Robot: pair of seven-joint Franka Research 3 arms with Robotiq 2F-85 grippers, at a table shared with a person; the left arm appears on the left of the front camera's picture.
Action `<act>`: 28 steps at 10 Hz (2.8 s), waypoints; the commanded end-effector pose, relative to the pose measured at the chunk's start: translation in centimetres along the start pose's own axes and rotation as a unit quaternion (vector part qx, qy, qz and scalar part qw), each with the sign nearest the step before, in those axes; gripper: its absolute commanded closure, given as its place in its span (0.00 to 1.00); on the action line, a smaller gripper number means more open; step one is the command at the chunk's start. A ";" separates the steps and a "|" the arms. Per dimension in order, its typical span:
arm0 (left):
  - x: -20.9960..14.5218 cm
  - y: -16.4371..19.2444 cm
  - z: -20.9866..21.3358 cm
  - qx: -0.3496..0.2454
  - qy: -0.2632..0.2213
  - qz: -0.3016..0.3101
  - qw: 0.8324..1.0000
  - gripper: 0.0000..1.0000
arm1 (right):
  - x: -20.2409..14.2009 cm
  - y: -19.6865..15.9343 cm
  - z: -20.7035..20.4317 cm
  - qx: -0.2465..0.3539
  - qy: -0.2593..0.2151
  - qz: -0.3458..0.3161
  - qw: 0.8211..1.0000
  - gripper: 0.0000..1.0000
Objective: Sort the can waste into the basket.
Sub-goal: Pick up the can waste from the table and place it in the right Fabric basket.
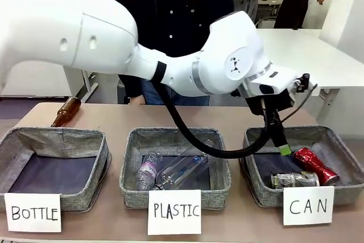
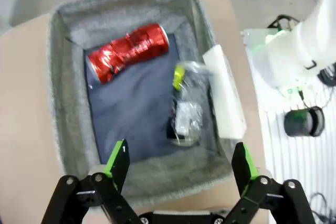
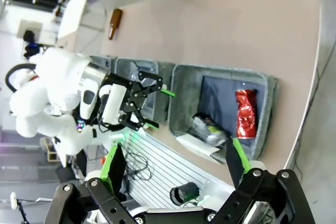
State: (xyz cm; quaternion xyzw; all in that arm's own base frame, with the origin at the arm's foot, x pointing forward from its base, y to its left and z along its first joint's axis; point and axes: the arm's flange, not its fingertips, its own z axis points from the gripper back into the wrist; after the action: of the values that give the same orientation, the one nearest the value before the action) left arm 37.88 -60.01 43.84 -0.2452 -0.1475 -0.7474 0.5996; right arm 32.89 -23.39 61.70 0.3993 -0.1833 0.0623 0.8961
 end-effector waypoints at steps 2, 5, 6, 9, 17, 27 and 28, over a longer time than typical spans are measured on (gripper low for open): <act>-8.2 -5.1 6.2 -0.002 -0.026 0.093 0.995 0.00 | 4.7 2.6 -6.5 0.038 0.075 0.065 0.994 0.00; -17.8 -7.4 13.5 0.069 -0.121 0.243 0.960 0.00 | 8.0 7.1 -16.6 0.141 0.138 0.134 0.971 0.00; -21.9 -8.3 17.1 0.096 -0.176 0.308 0.930 0.00 | 8.0 8.6 -19.8 0.190 0.149 0.143 0.960 0.00; -30.6 -11.9 26.4 0.040 -0.307 0.394 0.865 0.00 | 6.9 10.4 -24.4 0.286 0.142 0.083 0.944 0.00; -36.4 -14.1 30.6 -0.009 -0.316 0.449 0.836 0.00 | 8.1 9.6 -24.4 0.291 0.095 0.004 0.952 0.00; -36.4 -14.1 30.6 -0.009 -0.316 0.449 0.836 0.00 | 8.1 9.6 -24.4 0.291 0.095 0.004 0.952 0.00; -36.4 -14.1 30.6 -0.009 -0.316 0.449 0.836 0.00 | 8.1 9.6 -24.4 0.291 0.095 0.004 0.952 0.00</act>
State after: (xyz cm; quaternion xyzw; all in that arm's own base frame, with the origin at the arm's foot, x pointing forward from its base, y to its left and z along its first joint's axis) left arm 35.78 -10.99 50.45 -0.5068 -0.1896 -0.2848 0.7912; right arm 44.61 0.93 56.39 0.6331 -0.0680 0.1434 0.7576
